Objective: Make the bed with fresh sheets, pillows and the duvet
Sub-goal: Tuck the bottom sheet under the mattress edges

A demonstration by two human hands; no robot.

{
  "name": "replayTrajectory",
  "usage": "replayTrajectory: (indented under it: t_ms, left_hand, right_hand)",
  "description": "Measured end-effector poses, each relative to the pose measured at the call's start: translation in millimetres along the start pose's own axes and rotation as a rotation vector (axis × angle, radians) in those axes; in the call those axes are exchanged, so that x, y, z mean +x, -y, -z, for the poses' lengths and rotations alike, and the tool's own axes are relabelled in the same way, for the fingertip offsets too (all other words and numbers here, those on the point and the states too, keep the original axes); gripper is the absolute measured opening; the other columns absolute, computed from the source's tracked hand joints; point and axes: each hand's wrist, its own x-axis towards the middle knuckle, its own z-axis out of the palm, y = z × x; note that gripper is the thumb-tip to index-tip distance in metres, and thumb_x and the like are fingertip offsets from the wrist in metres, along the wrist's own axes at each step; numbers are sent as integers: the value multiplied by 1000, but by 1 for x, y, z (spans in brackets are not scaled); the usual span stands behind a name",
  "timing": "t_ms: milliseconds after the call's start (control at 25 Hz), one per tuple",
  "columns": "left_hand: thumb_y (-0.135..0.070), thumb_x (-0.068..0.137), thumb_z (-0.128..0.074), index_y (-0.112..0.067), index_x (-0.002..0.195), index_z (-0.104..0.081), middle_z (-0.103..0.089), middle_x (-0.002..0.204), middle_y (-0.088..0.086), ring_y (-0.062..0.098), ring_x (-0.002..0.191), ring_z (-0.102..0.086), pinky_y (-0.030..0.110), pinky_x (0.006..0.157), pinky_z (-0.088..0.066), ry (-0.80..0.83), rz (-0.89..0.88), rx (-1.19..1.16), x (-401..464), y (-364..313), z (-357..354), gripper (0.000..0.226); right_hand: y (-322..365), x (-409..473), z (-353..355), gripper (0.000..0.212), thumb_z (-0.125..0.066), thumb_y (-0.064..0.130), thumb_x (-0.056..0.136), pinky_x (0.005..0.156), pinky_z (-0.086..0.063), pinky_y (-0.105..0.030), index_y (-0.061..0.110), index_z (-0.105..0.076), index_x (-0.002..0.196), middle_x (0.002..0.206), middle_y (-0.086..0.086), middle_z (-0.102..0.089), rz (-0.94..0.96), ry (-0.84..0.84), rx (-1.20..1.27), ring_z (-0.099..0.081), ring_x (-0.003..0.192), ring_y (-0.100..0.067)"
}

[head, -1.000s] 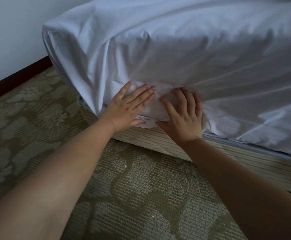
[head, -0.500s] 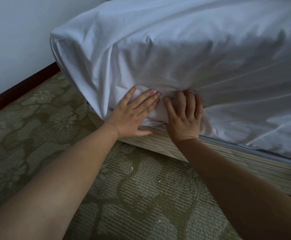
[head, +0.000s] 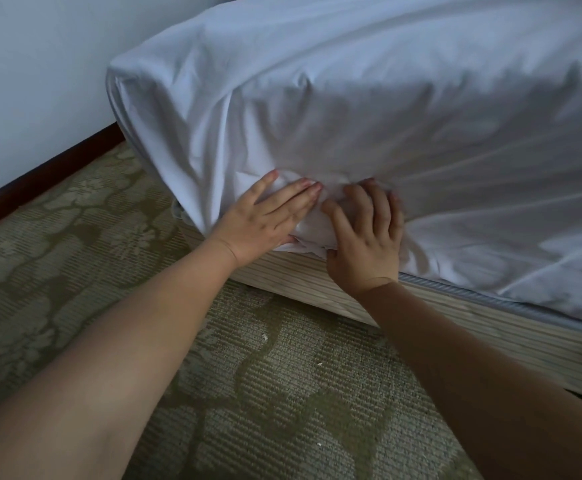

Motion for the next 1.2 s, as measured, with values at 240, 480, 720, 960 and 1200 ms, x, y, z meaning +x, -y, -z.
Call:
replayTrajectory:
  t_ms: [240,480,720,960,1200]
  left_hand:
    - [-52,78,-54,-9,151,-8,-21,151,2,17,138,-23,44,115,-8,10,28,-112,5,3,-5,97]
    - [-58,81,-42,-9,152,3,-9,153,3,17,140,-11,43,115,-6,-33,-3,-122,4,8,-27,96]
    - [-53,83,-44,-7,152,0,-15,153,5,19,141,-9,44,115,-6,2,4,-121,5,5,-19,93]
    - [-54,93,-41,-7,152,-2,-18,154,4,20,144,-13,43,116,-10,53,32,-114,-12,9,0,85]
    - [-64,86,-41,-5,150,11,-10,155,7,24,145,-4,44,117,0,187,239,-86,-31,4,5,101]
  right_hand:
    - [-3,0,3,57,-80,30,59,117,0,-39,19,-66,112,133,-6,-36,37,45,12,-30,131,-29]
    - [-2,-2,-9,58,-80,35,67,117,-3,-41,20,-54,116,132,-7,-38,44,-22,-69,-32,129,-28]
    - [11,-3,-25,55,-75,13,67,116,-8,-43,17,-48,114,131,-9,-37,-28,-108,-148,-19,133,-28]
    - [23,-4,-27,38,-64,6,77,116,-9,-43,16,-49,110,133,-12,-36,-86,-146,-71,-29,131,-32]
    - [15,-7,-25,68,-87,18,58,118,0,-39,17,-47,113,135,-13,-33,-52,-80,-77,-12,135,-28]
